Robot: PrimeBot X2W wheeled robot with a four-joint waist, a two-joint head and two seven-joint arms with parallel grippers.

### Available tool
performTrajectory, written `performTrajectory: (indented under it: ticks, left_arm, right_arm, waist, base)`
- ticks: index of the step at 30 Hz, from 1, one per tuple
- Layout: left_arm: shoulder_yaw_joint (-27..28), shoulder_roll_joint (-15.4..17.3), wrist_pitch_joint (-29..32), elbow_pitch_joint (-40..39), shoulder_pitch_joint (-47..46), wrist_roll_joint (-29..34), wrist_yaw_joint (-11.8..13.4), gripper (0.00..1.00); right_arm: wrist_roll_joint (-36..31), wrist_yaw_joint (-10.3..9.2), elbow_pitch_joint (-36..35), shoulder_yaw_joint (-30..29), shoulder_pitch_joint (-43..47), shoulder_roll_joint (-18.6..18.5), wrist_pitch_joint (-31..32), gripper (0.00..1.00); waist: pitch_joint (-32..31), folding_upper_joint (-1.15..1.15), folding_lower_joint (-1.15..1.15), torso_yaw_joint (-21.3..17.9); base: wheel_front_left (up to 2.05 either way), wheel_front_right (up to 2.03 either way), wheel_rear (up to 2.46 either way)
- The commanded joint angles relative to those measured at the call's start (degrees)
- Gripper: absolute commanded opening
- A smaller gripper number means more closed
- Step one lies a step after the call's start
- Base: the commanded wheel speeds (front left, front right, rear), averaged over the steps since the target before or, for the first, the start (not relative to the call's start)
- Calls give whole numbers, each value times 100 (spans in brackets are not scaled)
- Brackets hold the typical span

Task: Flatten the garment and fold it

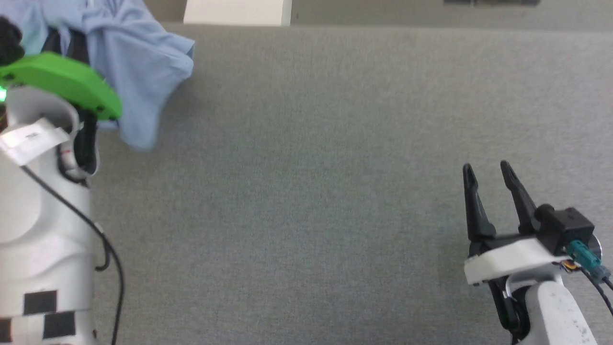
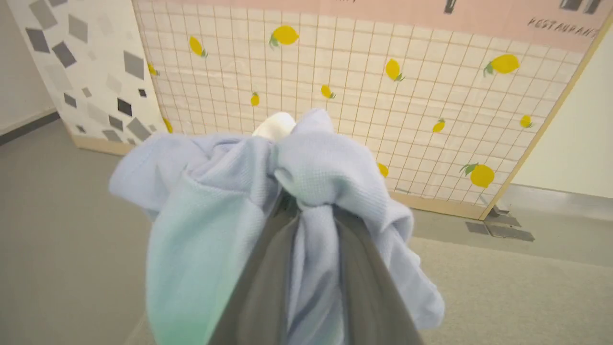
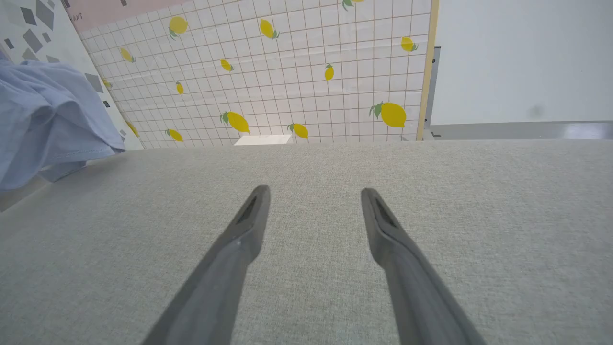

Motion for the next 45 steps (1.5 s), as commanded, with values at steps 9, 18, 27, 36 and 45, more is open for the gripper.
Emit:
performTrajectory:
  ticks: [9,18,27,36,45]
  left_arm:
    - [-897,-781,-904,-212,-707,427,-242,0]
    - [-1942,-1425,-1085,263,-492,-187,-317,0]
    - [-3440,-1436,307,1386,464,-1182,14,0]
    - [-4047,-1437,1873,2061,1029,-1813,147,99]
    - [-3444,-1256,160,934,1201,-1844,332,100]
  right_arm:
    - [69,-9,-29,-182,477,-4,-13,100]
    - [69,-9,-226,-224,633,-4,126,100]
    - [99,-9,-298,-243,724,-4,155,100]
    - [108,-9,-294,-180,709,-4,119,100]
    - [94,-9,-338,-143,728,-4,109,100]
  waist:
    - [-1377,0,-1,-749]
    - [-1402,0,-1,-1582]
    - [-1208,0,-1,-2028]
    - [-1144,0,-1,-1969]
    - [-1147,0,-1,-1534]
  base:
    - [0,0,0]
    - [0,0,0]
    - [0,0,0]
    - [0,0,0]
    - [0,0,0]
